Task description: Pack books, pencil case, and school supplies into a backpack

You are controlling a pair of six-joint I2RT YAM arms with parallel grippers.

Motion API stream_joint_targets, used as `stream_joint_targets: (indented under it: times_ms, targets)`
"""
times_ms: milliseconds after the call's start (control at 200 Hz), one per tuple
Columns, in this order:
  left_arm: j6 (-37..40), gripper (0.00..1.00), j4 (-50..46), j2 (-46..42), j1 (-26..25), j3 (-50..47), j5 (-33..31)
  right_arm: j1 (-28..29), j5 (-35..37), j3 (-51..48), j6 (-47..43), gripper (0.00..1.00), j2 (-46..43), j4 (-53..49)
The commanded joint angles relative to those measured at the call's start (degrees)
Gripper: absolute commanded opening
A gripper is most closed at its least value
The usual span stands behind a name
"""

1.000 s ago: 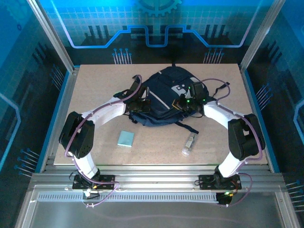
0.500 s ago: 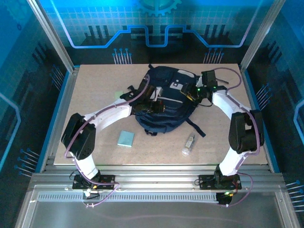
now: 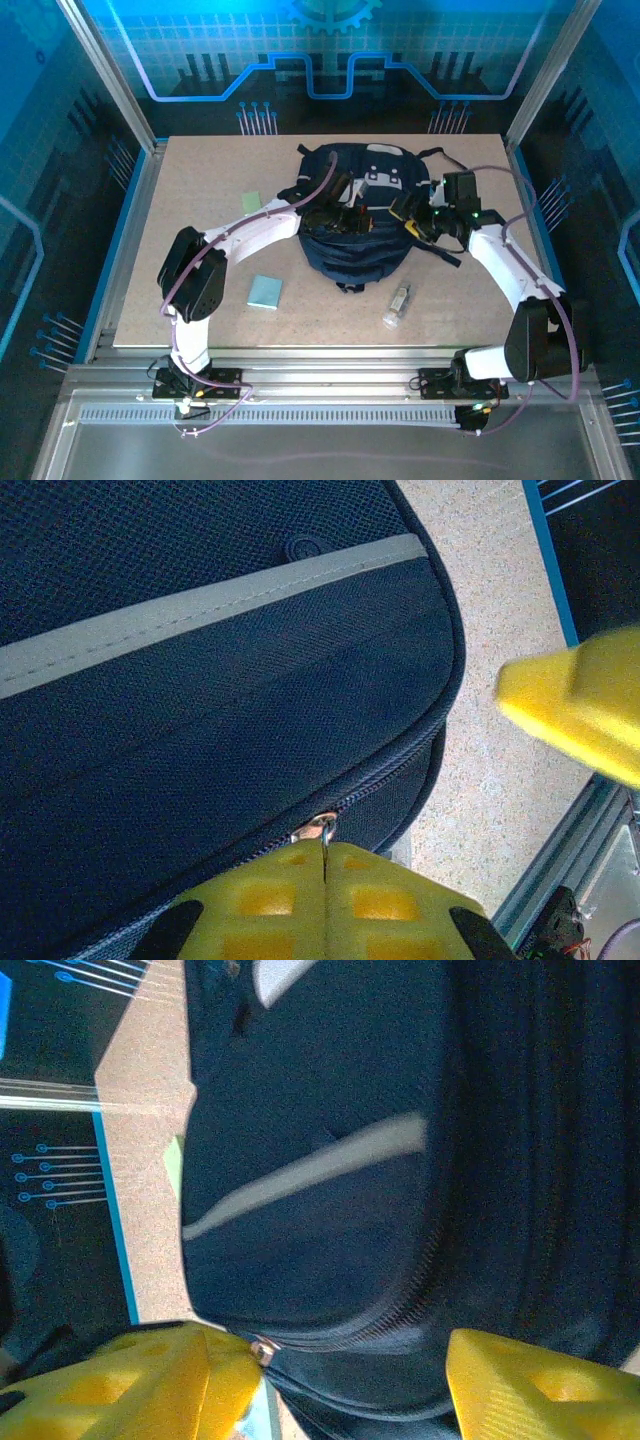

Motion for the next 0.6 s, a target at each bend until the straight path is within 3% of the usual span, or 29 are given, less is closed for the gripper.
stream_joint_targets:
  times_ms: [0,335,370,445,550,595]
  targets:
    - [0.3,0.00,1.0,-0.3,-0.9,2.7,3.5,1.4,-2.1,-4.2,8.1,0.65,-0.3,5.8]
    - [1.8,0.00,1.1,-2.9,-3.1,-1.8,3.7,6.2,6.0,-4.6,14.8,0.59,6.5,17.3]
    - [1.8,0.00,1.3,-3.2,-3.1,-2.4,3.8,6.4,7.2,-4.6,14.9,0.53,6.9,17.5]
    - [2.4,0.00,1.5,-3.8,-3.0,-3.4,4.3,6.7,9.3,-4.6,14.7,0.28,8.0,19.0]
    - [3.9,0.00,-0.4,-4.2,-3.0,-3.4,4.0,6.2,10.1,-4.2,12.9,0.01,9.6,19.0]
    - [4.5,0.00,-1.4,-4.5,-2.7,-3.4,3.3,6.0,10.7,-3.8,11.4,0.00,9.7,18.6]
